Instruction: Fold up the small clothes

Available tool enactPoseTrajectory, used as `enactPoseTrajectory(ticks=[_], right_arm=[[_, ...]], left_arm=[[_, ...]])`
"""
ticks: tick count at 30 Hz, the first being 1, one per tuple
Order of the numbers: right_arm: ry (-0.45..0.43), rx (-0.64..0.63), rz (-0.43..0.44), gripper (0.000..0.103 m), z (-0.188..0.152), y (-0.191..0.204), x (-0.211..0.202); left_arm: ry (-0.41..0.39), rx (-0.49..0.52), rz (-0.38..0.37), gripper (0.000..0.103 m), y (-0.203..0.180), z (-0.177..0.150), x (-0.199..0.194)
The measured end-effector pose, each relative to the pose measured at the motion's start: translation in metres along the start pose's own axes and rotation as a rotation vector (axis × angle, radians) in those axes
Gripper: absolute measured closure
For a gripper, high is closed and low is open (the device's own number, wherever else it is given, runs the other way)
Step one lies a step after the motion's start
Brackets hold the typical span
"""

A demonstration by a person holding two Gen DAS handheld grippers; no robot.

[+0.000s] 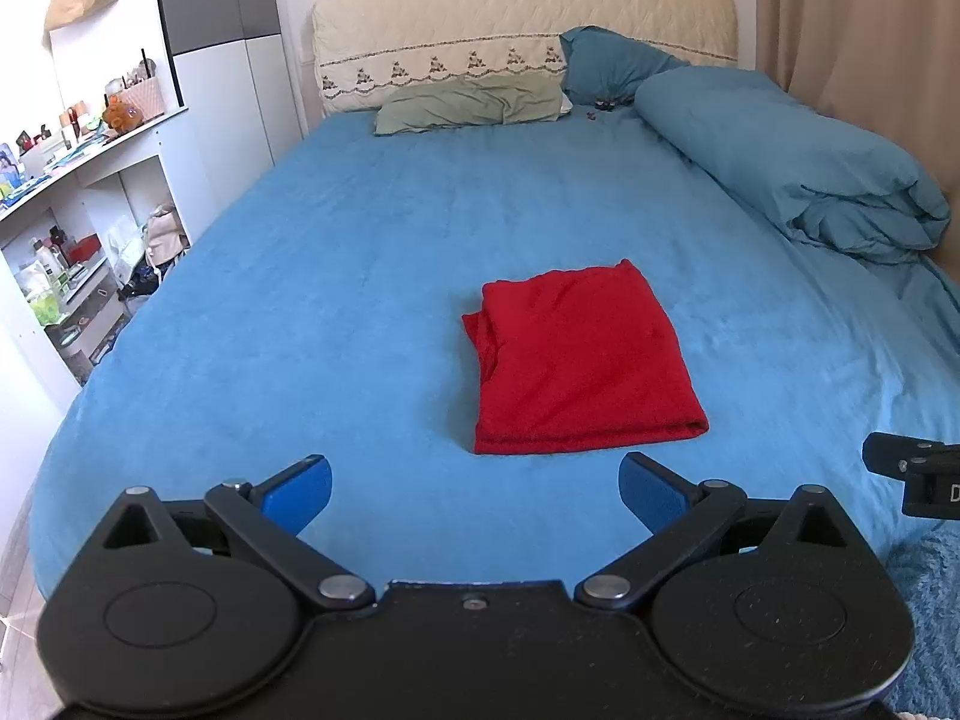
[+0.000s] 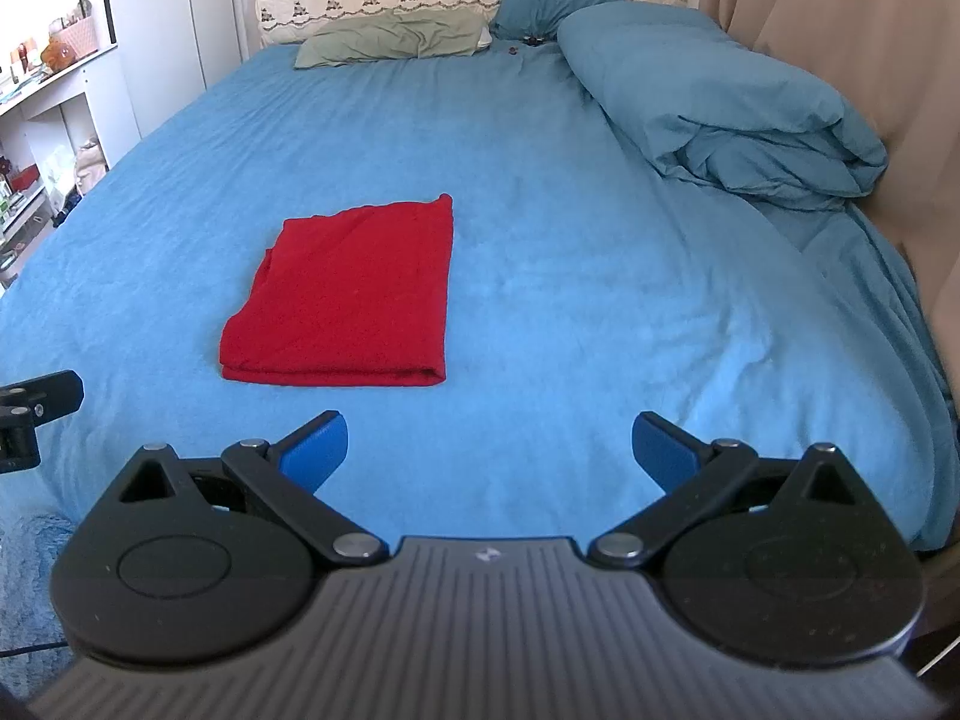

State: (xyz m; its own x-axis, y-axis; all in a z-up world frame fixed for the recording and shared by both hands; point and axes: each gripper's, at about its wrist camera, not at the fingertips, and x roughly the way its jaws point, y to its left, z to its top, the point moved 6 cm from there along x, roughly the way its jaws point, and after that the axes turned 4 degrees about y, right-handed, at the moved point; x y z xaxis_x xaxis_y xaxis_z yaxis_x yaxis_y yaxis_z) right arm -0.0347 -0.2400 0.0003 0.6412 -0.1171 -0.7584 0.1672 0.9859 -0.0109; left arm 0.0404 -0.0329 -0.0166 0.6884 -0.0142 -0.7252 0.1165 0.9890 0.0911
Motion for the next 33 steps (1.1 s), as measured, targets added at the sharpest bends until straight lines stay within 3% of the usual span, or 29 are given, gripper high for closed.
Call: enactPoseTrajectory(ticks=[33], right_arm=[[0.004,0.003,0.002,0.0,-0.0006,0.0027,0.0]], left_arm=[[-0.017,-0.003,0.005,0.0,-0.0045,0.0053,-0.0023]])
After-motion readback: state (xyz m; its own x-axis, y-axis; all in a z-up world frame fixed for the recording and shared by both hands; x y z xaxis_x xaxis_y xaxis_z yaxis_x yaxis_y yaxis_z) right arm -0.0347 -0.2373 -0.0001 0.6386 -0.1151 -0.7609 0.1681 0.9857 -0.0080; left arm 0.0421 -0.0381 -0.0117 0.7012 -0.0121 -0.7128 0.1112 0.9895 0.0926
